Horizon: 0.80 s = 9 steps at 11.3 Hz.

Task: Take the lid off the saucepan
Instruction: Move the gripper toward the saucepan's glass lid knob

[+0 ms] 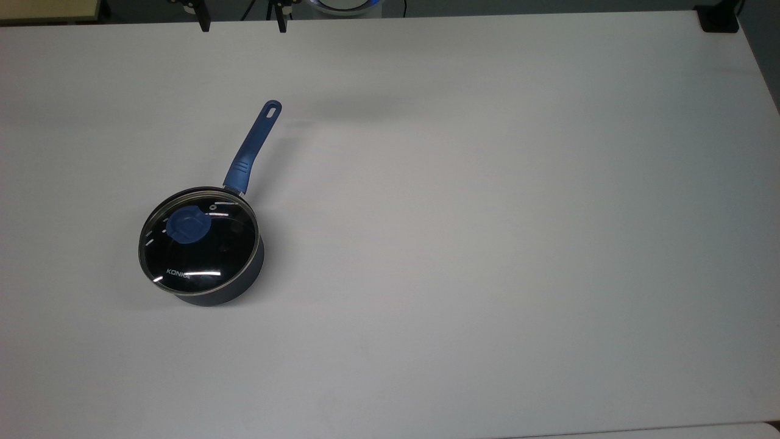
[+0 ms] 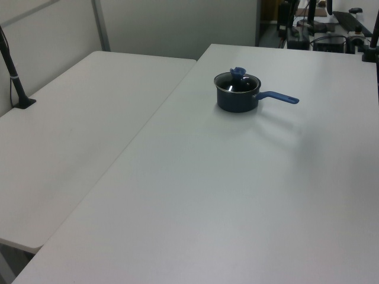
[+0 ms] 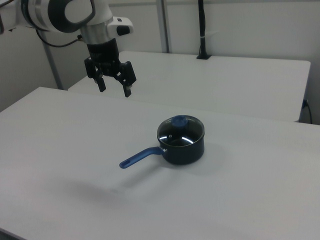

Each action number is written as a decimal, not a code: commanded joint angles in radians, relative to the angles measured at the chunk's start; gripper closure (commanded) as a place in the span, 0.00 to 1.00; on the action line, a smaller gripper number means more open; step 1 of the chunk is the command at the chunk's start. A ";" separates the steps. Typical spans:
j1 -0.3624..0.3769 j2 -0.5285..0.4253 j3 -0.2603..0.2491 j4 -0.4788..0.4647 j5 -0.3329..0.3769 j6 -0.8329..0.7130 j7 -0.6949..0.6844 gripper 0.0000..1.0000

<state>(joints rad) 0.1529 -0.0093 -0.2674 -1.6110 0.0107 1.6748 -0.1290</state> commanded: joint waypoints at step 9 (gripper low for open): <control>-0.148 0.279 -0.027 0.019 0.033 0.442 0.385 0.00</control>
<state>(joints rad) 0.0456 0.1980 -0.2845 -1.6270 0.0110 2.0243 0.1302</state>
